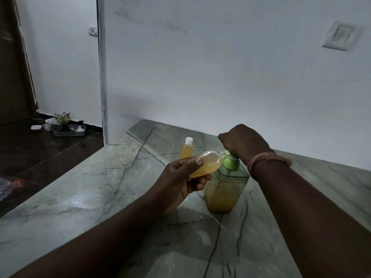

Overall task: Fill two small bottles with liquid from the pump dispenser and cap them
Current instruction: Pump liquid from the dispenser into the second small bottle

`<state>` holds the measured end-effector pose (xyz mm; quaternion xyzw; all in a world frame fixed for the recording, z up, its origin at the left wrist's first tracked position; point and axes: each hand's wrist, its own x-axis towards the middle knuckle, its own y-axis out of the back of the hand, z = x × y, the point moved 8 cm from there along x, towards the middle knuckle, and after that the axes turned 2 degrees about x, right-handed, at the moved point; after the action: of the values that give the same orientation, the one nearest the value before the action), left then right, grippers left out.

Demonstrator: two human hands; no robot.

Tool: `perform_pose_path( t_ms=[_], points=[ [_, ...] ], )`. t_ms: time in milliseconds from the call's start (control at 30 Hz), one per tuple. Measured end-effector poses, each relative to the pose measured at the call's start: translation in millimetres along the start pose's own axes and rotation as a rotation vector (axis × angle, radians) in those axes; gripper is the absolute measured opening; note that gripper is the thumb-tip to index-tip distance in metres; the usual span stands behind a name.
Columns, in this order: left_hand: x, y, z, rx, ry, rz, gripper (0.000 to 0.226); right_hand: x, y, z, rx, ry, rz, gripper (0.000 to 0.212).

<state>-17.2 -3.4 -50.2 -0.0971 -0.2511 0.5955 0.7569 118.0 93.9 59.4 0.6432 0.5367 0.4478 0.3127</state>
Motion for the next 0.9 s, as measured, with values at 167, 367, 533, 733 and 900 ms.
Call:
perform_pose_path(
  t_ms=[167,367,533,733,900],
  points=[
    [0.2,-2.1,0.8,-0.004,0.008,0.011,0.026,-3.1,-1.6,2.6,0.007,-0.02,-0.041,0.023],
    [-1.6,-2.4,-0.1,0.001,0.017,-0.001,0.024,-0.5,7.5,-5.2,-0.078,0.029,-0.003,0.027],
    [-0.2,-1.3,0.5,0.004,0.003,0.007,0.024,-0.9,-4.7,2.9,0.0,0.01,-0.02,0.025],
    [-2.4,-3.0,2.3,0.008,0.011,0.012,0.027,-1.3,4.5,-7.3,-0.116,0.033,-0.033,0.024],
    [-0.1,-2.4,0.0,0.001,0.013,0.008,0.025,-1.6,2.4,0.1,-0.002,0.025,0.022,0.026]
  ],
)
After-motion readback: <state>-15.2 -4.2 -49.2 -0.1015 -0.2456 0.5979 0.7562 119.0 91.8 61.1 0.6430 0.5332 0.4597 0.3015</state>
